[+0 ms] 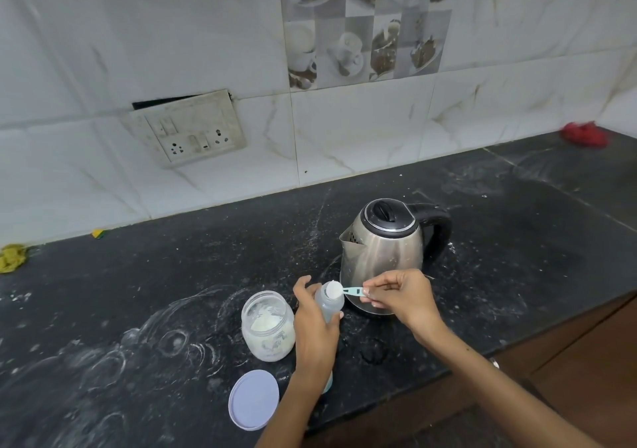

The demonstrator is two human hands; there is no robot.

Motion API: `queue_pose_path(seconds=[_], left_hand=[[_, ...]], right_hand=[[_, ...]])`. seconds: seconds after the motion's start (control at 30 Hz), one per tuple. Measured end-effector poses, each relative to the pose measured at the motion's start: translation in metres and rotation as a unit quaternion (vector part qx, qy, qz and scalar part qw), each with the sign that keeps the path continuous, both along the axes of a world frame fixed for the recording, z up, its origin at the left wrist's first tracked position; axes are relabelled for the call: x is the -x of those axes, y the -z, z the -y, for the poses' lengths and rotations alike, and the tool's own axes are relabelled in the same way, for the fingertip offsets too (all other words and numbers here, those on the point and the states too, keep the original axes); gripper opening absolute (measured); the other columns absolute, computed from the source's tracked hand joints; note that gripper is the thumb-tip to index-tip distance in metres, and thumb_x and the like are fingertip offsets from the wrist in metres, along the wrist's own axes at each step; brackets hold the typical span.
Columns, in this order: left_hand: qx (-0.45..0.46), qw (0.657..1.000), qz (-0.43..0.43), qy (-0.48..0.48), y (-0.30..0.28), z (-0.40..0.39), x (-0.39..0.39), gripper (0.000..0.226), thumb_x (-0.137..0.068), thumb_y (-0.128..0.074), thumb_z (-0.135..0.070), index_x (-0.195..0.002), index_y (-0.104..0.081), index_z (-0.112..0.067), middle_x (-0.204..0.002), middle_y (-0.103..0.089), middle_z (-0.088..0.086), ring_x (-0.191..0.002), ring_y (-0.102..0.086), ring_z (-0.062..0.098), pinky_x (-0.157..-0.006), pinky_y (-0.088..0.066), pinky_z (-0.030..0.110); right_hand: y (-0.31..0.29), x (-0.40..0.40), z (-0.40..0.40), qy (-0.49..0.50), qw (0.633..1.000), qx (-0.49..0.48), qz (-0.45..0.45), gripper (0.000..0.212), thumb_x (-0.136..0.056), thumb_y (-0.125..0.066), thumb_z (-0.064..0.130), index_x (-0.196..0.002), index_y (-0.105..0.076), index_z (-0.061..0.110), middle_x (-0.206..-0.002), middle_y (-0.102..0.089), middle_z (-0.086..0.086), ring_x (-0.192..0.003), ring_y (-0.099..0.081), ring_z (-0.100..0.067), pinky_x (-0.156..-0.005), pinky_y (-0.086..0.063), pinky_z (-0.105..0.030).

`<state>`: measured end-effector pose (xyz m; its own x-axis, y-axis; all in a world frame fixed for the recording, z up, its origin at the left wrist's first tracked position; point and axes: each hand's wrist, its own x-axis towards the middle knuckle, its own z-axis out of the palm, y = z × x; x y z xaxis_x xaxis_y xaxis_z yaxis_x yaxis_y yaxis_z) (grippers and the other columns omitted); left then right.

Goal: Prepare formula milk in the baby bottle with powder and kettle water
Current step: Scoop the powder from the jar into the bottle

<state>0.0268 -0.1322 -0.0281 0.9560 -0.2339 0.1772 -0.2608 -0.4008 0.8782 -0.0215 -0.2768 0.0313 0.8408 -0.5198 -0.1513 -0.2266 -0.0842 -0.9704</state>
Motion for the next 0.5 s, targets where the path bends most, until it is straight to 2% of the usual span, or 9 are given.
queue_pose_path(seconds=[0.17,0.27,0.4,0.5], left_hand=[[-0.018,1.0,0.019,0.009,-0.001,0.001,0.0,0.073,-0.08,-0.069,-0.003,-0.132,-0.022,-0.024,-0.12,-0.054,-0.006,-0.104,-0.059,0.016,-0.089,-0.05,0.035],[-0.015,1.0,0.018,0.013,-0.001,0.001,0.001,0.071,-0.08,-0.069,-0.003,-0.131,-0.024,-0.023,-0.115,-0.052,-0.014,-0.101,-0.059,0.013,-0.086,-0.048,0.028],[-0.006,1.0,0.005,0.011,0.0,0.002,0.002,0.072,-0.075,-0.073,-0.002,-0.13,-0.029,-0.018,-0.111,-0.054,-0.015,-0.096,-0.057,0.009,-0.082,-0.044,0.021],[0.017,1.0,-0.023,0.004,0.005,0.0,0.0,0.073,-0.071,-0.078,-0.003,-0.129,-0.036,-0.018,-0.106,-0.057,-0.017,-0.094,-0.06,0.007,-0.083,-0.049,0.025]], right_hand=[[-0.003,-0.002,0.0,-0.022,0.996,0.089,-0.019,0.007,-0.077,-0.074,-0.006,-0.077,-0.076,0.001,-0.068,-0.075,-0.012,-0.055,-0.068,-0.008,-0.053,-0.053,-0.014],[-0.004,-0.006,-0.002,-0.047,0.975,0.217,-0.029,0.011,-0.077,-0.074,-0.001,-0.073,-0.077,0.008,-0.067,-0.074,-0.004,-0.052,-0.062,-0.001,-0.055,-0.047,-0.011],[-0.008,-0.009,-0.009,-0.094,0.908,0.407,-0.036,0.008,-0.086,-0.067,0.012,-0.084,-0.075,0.011,-0.083,-0.073,-0.005,-0.078,-0.066,-0.02,-0.071,-0.052,-0.032],[-0.007,-0.01,-0.014,-0.168,0.835,0.523,-0.027,0.013,-0.091,-0.059,0.014,-0.098,-0.069,0.009,-0.095,-0.068,-0.007,-0.088,-0.064,-0.028,-0.073,-0.05,-0.037]])
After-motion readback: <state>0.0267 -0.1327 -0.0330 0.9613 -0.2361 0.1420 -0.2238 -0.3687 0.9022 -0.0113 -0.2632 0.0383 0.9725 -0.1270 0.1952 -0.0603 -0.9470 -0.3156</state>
